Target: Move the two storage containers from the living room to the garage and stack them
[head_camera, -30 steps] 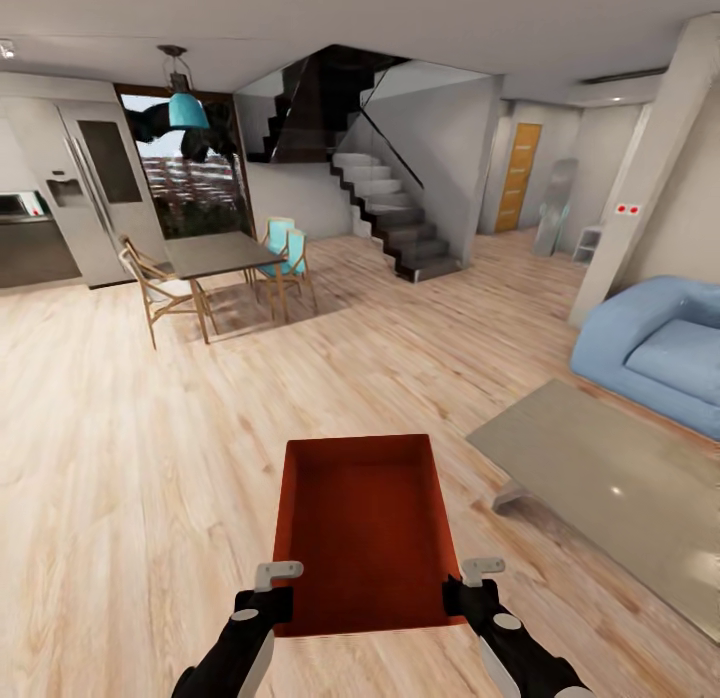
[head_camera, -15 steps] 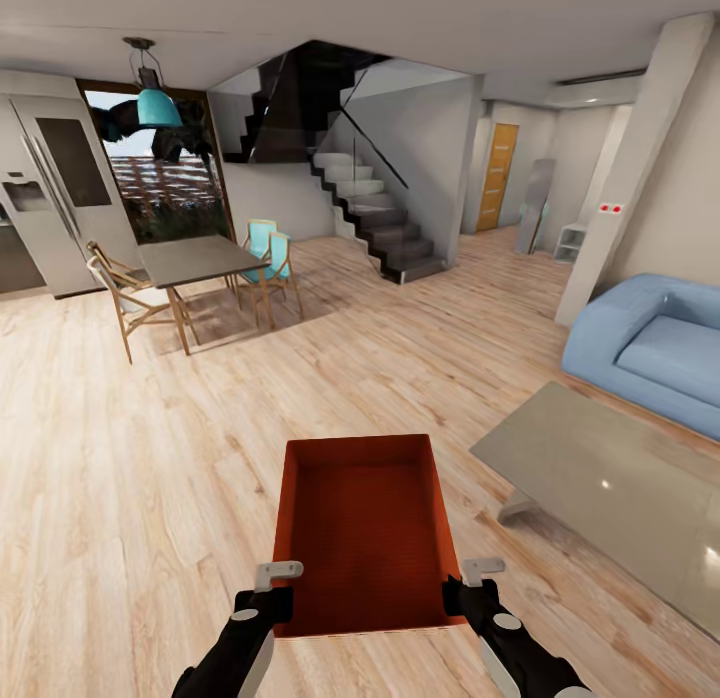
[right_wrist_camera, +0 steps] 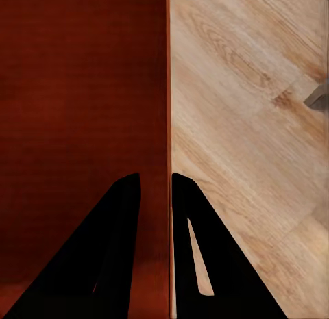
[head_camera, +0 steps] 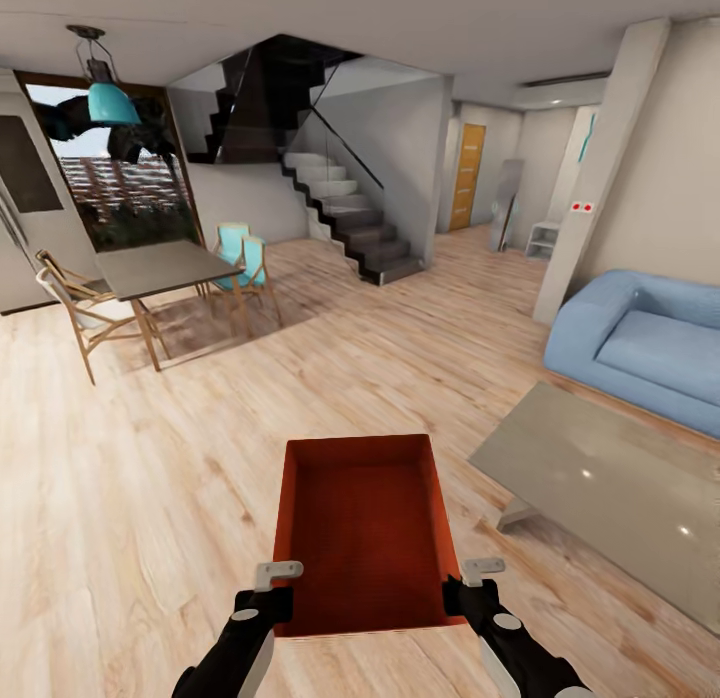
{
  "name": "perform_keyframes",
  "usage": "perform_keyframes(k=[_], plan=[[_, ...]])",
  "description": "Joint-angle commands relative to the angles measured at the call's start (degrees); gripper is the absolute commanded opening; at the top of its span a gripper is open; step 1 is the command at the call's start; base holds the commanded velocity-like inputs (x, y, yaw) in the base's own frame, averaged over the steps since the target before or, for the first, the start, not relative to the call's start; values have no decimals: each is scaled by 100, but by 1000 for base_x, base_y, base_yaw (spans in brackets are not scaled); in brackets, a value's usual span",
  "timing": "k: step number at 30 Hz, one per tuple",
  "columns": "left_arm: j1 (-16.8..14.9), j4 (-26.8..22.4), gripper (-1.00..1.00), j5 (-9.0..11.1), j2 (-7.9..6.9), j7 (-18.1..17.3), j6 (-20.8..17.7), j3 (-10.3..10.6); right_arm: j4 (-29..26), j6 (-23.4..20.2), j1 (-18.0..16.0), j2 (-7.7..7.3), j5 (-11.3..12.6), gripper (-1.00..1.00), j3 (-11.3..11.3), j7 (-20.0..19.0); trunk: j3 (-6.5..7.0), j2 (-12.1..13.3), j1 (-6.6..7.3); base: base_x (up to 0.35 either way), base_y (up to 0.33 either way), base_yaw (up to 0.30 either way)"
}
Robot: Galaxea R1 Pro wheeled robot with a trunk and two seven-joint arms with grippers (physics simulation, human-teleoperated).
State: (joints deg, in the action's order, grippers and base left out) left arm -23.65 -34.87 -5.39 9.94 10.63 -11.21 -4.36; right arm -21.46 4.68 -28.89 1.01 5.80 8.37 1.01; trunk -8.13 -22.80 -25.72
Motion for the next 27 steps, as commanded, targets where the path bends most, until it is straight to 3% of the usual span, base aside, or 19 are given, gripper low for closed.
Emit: perform_keyframes(k=[1,10,20,27], plan=[[0,-21,-100,-102,6,15,-38,14,19,24,-11,-39,79,-100,33,5,-11,-12,-6,265,207,-265],[-3,-29,-100,-102,6,18,-39,14,19,22,-11,-39,79,-100,33,5,-11,-12,-6,265,207,-256],[1,-29,-100,-102,6,18,-39,14,19,19,-11,-39,75,-100,33,5,-11,-12,-6,265,207,-25],[1,-29,-100,-102,6,18,-39,14,19,17,-11,-39,77,-100,33,5,-11,-12,-6,265,207,-225]])
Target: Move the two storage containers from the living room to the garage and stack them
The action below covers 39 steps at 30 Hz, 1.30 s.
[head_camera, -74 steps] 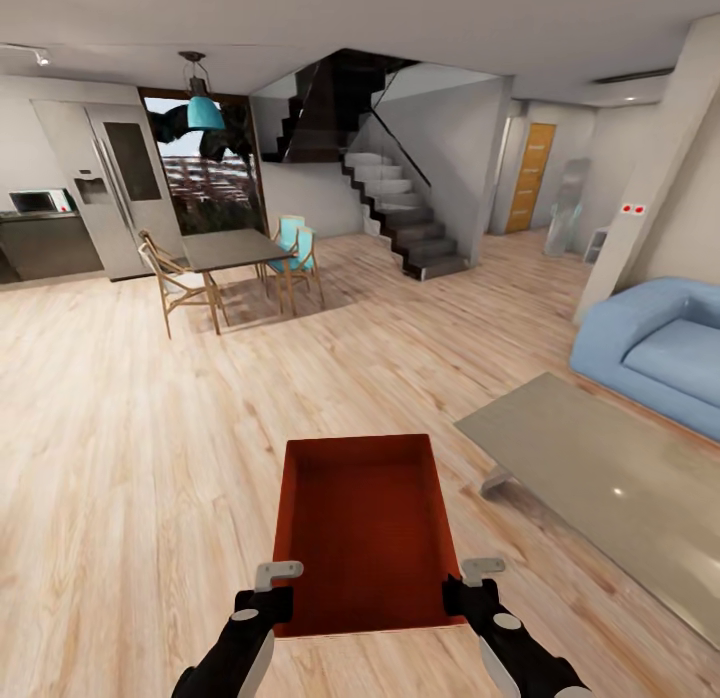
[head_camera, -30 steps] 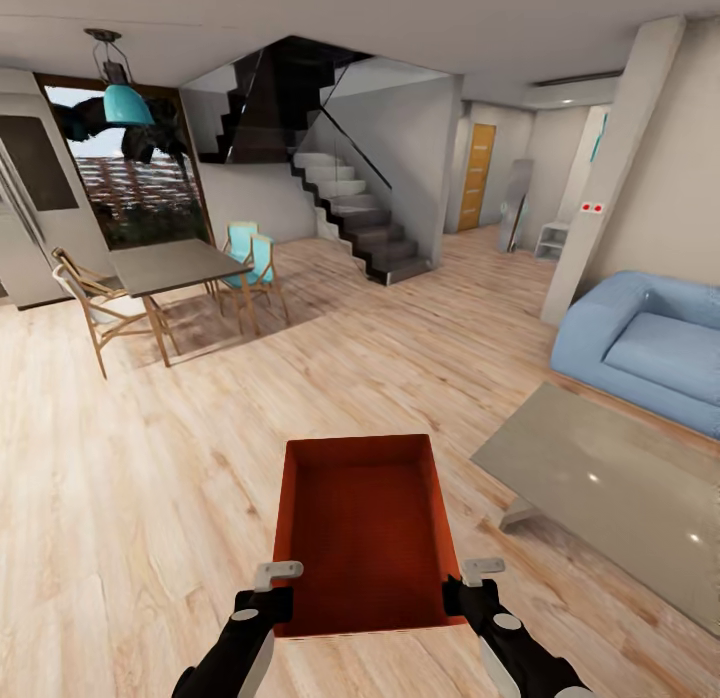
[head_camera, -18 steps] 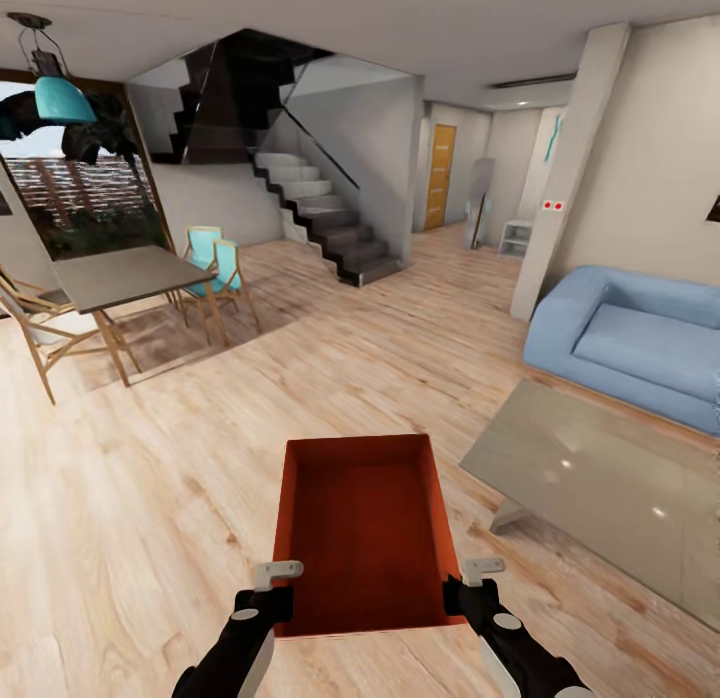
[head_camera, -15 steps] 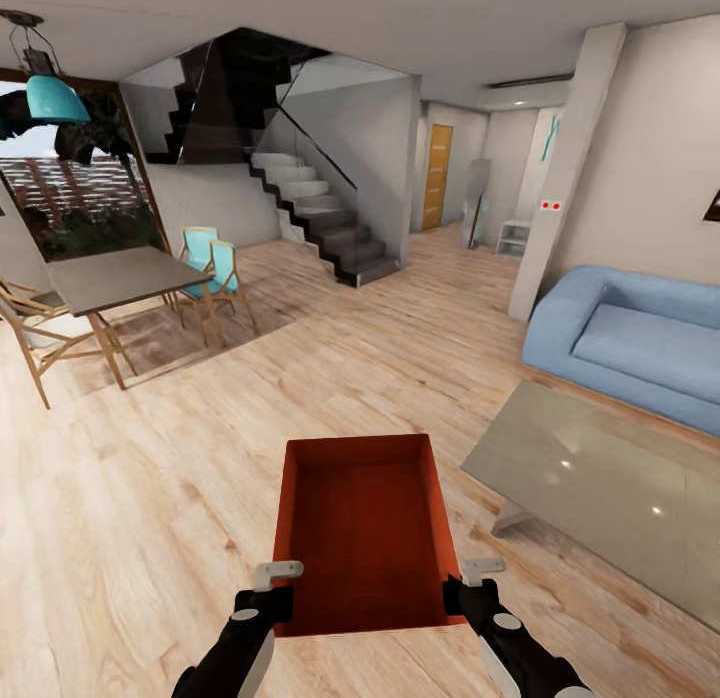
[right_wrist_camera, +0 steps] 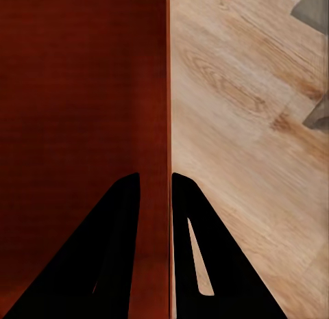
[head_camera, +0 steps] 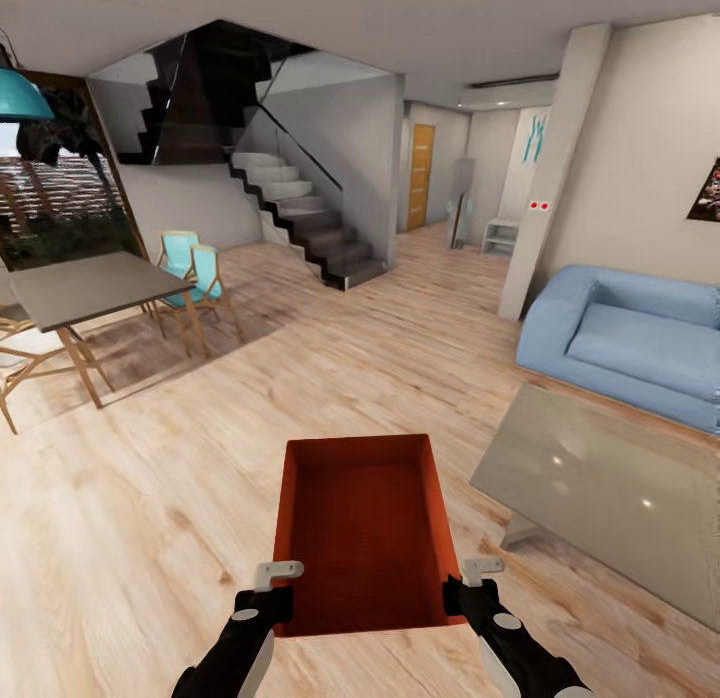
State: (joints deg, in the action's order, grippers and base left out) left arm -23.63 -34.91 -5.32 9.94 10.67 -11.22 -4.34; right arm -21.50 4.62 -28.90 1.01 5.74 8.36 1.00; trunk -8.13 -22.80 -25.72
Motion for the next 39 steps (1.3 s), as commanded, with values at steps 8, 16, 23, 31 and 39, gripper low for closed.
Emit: perform_keyframes(k=[8,16,23,31,39], plan=[[-2,-25,-100,-110,6,23,-38,12,23,22,-11,-40,84,-100,34,6,-11,-12,-6,265,207,-195],[-5,-25,-100,-110,6,23,-38,12,25,22,-11,-40,85,-100,34,6,-11,-12,-6,265,207,-57],[-2,-25,-100,-110,6,23,-38,12,29,22,-11,-40,85,-100,34,6,-11,-12,-6,265,207,-252],[-5,-25,-100,-110,6,23,-38,12,25,22,-11,-40,85,-100,34,6,-11,-12,-6,265,207,-69],[-6,-26,-100,-110,6,23,-38,12,31,22,-11,-40,85,-100,34,6,-11,-12,-6,265,207,-167]])
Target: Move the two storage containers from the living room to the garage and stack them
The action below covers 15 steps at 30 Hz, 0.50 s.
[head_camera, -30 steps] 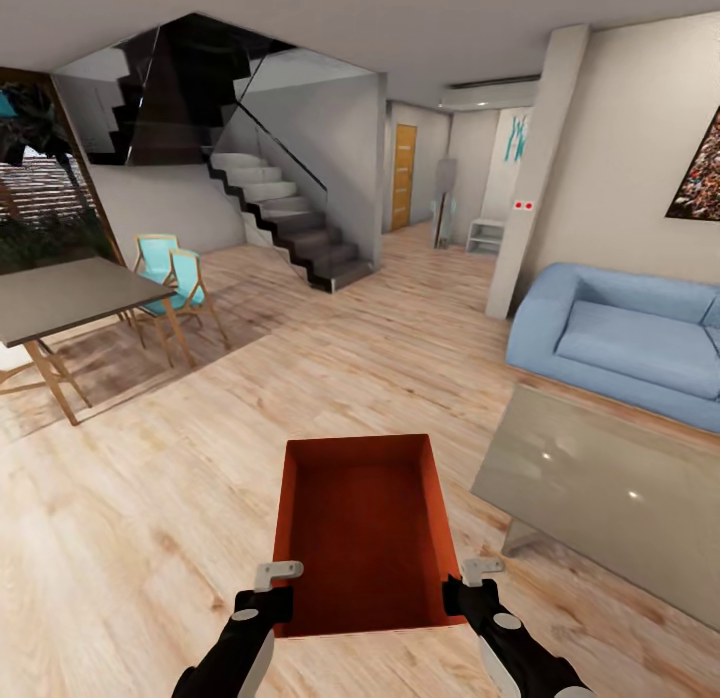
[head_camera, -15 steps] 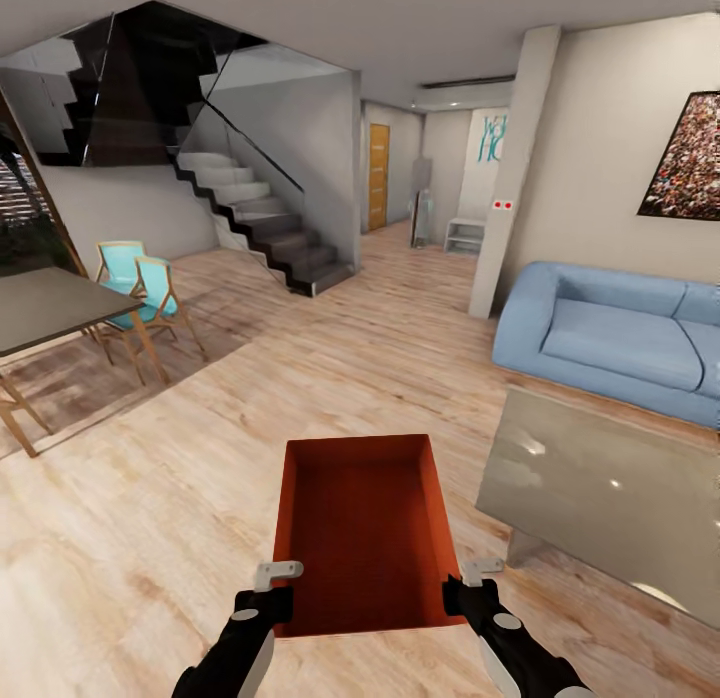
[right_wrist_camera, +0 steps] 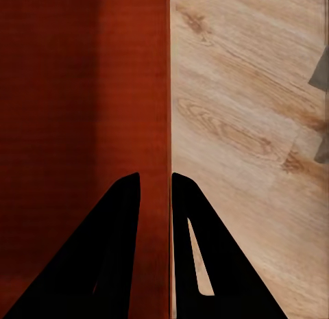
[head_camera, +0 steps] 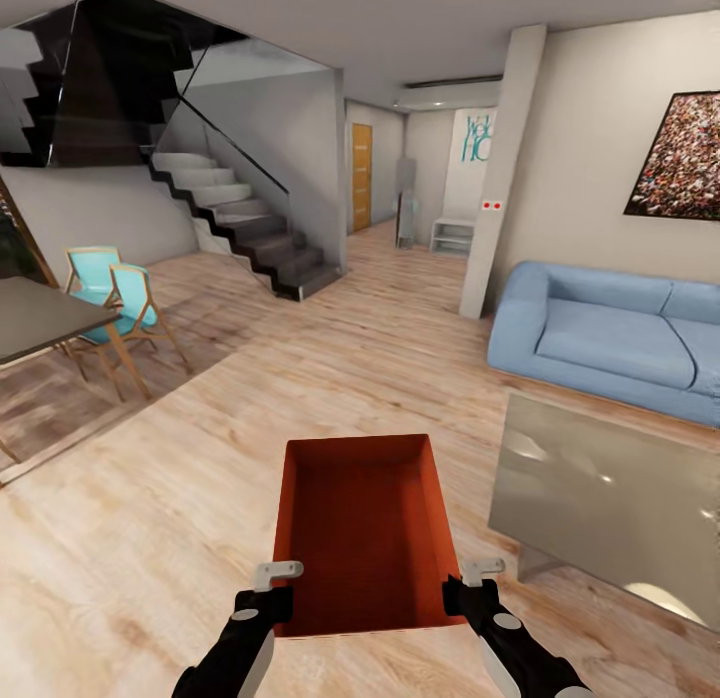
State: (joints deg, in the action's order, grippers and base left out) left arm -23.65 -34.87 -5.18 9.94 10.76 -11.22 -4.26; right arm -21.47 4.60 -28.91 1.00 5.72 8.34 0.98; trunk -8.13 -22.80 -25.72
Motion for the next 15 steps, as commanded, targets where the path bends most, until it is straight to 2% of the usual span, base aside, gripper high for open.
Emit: perform_keyframes(k=[1,7,15], plan=[[-2,-31,-100,-123,6,14,-38,4,28,23,-9,-39,87,-100,36,7,-11,-12,-6,265,207,-259],[0,-33,-100,-123,6,14,-38,4,29,23,-9,-39,87,-100,36,7,-11,-12,-6,265,207,-234],[-3,-29,-100,-123,6,14,-38,4,29,23,-9,-39,87,-100,36,7,-11,-12,-6,265,207,-20]])
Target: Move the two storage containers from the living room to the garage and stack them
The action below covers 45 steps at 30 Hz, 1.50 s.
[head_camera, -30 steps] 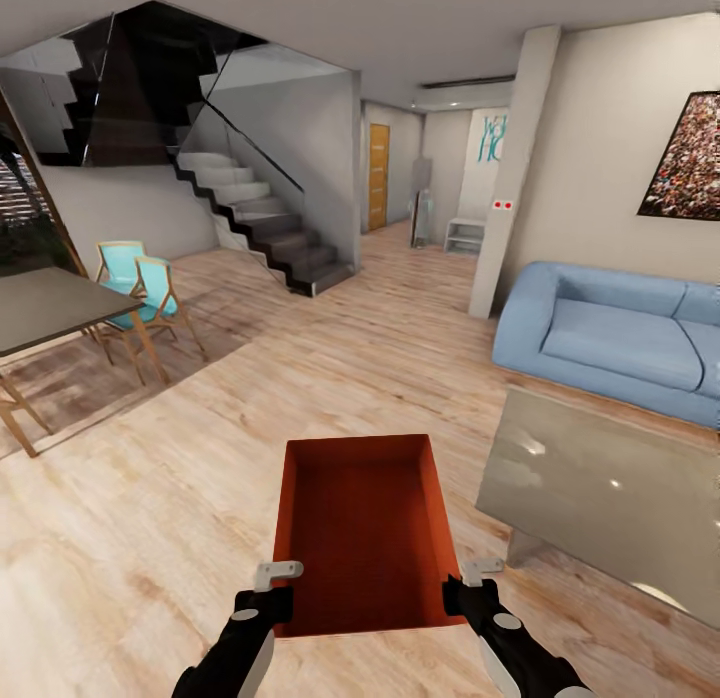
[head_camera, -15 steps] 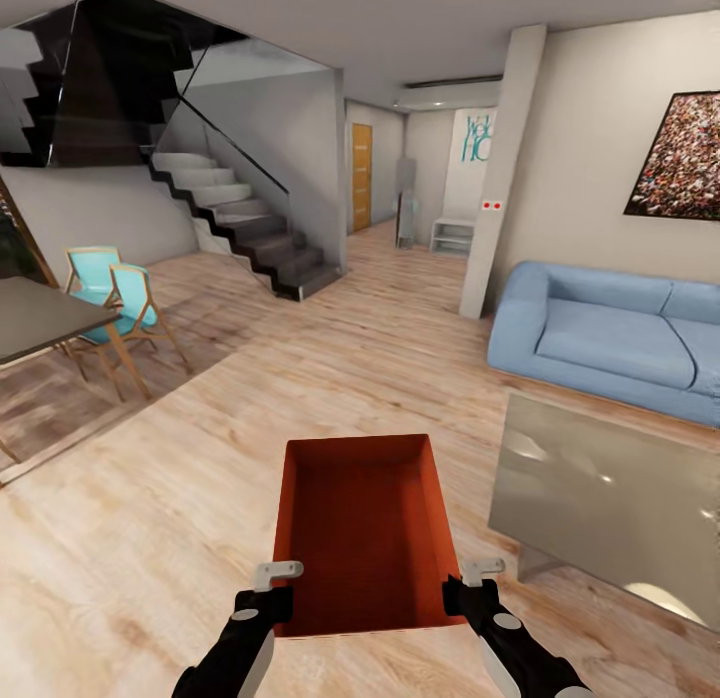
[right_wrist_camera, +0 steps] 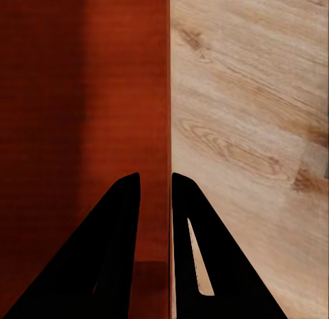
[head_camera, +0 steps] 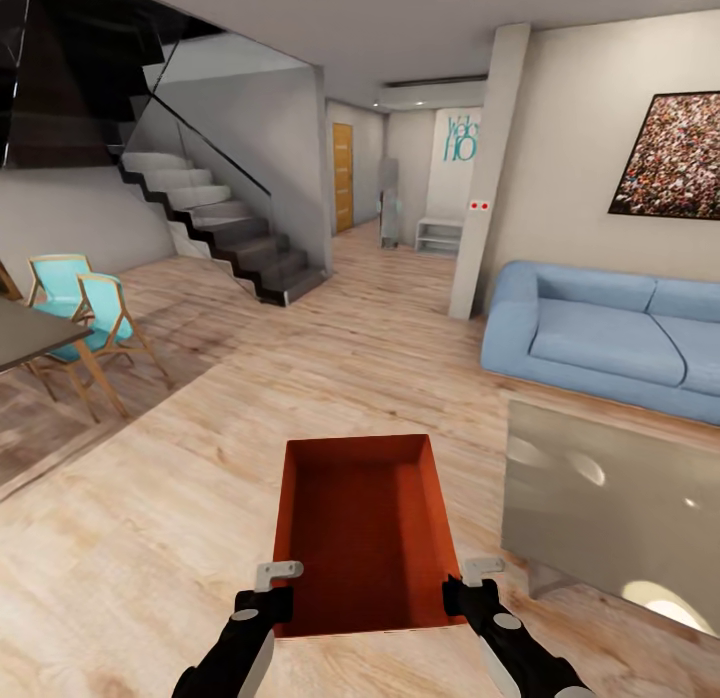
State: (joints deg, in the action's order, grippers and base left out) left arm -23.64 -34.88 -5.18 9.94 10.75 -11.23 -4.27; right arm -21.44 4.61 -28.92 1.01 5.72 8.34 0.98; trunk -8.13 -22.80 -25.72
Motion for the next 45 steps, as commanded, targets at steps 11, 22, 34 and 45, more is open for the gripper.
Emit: perform_keyframes(k=[11,22,34,45], plan=[[0,-31,-100,-123,6,14,-37,5,26,22,-8,-40,87,-100,36,7,-11,-12,-6,280,195,0],[-3,-29,-100,-123,6,23,-37,5,26,22,-8,-40,87,-100,36,7,-11,-12,-6,311,123,0],[-1,-30,-100,-124,6,30,-46,5,26,22,-8,-40,87,-100,36,7,-11,-12,-6,318,83,0],[-2,-28,-100,-124,6,41,-50,5,26,22,-8,-40,87,-100,43,7,-11,-12,-6,330,4,-117]])
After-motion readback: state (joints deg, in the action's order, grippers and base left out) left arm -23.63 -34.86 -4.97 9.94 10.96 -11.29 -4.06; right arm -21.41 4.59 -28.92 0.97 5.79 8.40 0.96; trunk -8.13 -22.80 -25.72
